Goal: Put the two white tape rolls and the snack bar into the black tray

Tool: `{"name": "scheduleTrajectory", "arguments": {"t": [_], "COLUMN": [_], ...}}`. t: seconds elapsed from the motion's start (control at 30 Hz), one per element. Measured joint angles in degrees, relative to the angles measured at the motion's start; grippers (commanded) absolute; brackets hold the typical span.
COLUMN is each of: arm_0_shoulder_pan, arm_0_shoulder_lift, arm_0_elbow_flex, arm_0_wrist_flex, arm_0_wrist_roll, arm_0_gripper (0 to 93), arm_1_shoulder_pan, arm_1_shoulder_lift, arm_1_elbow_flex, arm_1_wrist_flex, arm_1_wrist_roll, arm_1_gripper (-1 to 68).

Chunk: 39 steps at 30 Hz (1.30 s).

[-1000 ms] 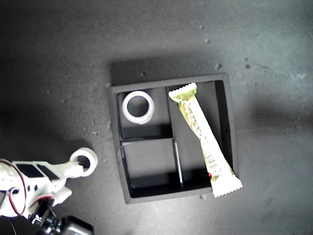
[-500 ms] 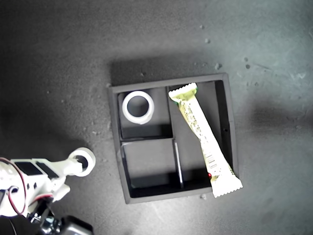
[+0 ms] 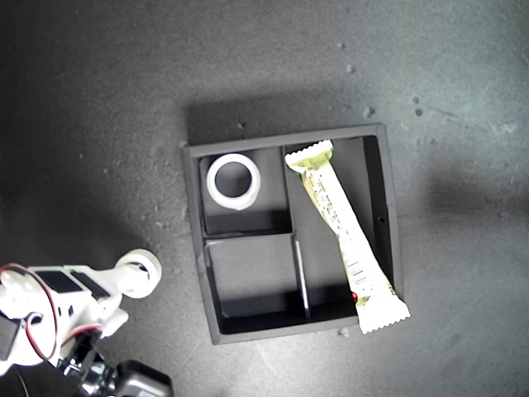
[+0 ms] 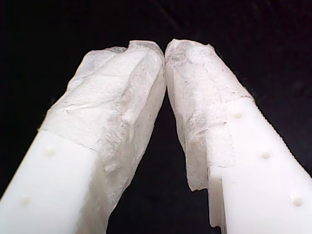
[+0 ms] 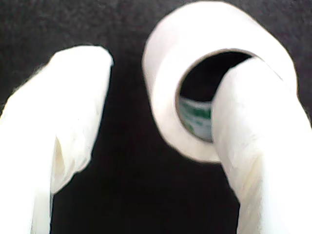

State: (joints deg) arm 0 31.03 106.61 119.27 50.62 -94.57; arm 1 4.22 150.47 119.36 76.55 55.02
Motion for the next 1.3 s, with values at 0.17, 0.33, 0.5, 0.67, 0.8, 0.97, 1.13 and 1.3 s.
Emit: {"name": "scheduleTrajectory", "arguments": {"t": [0.17,0.33,0.5,0.67,0.8,0.97,1.13,1.3], "arm_0_shoulder_pan": [0.26,1.49,1.05,1.05,-0.79,-3.16,-4.75,-9.4], "arm_0_shoulder_lift": [-0.09,-0.09,-0.18,-2.9,-8.26,-11.6,-6.68,-4.31], "arm_0_elbow_flex": [1.14,3.34,5.19,7.03,6.94,5.89,-2.29,-22.5], "arm_0_wrist_flex": [-2.02,-3.6,-5.45,-7.91,-8.7,-8.17,8.96,29.53], "arm_0_wrist_roll": [-1.05,-2.02,-2.99,-3.6,-5.27,-6.59,-3.52,6.86], "arm_0_gripper": [14.9,14.8,14.8,10.8,0.1,0.0,0.0,0.0], "arm_1_shoulder_pan": [0.0,0.0,0.0,0.0,-0.26,-0.97,-1.67,-1.41], "arm_1_shoulder_lift": [0.0,0.0,0.0,0.0,0.0,3.43,10.02,19.34], "arm_1_elbow_flex": [0.0,0.0,0.0,2.2,6.33,18.54,32.61,42.54], "arm_1_wrist_flex": [0.0,0.0,0.0,-1.23,-3.43,-13.45,-24.52,-27.07], "arm_1_wrist_roll": [0.0,0.0,0.0,0.0,2.11,9.84,18.19,21.97], "arm_1_gripper": [-0.2,-0.2,-0.2,-0.2,-0.3,-0.4,-0.5,-0.6]}}
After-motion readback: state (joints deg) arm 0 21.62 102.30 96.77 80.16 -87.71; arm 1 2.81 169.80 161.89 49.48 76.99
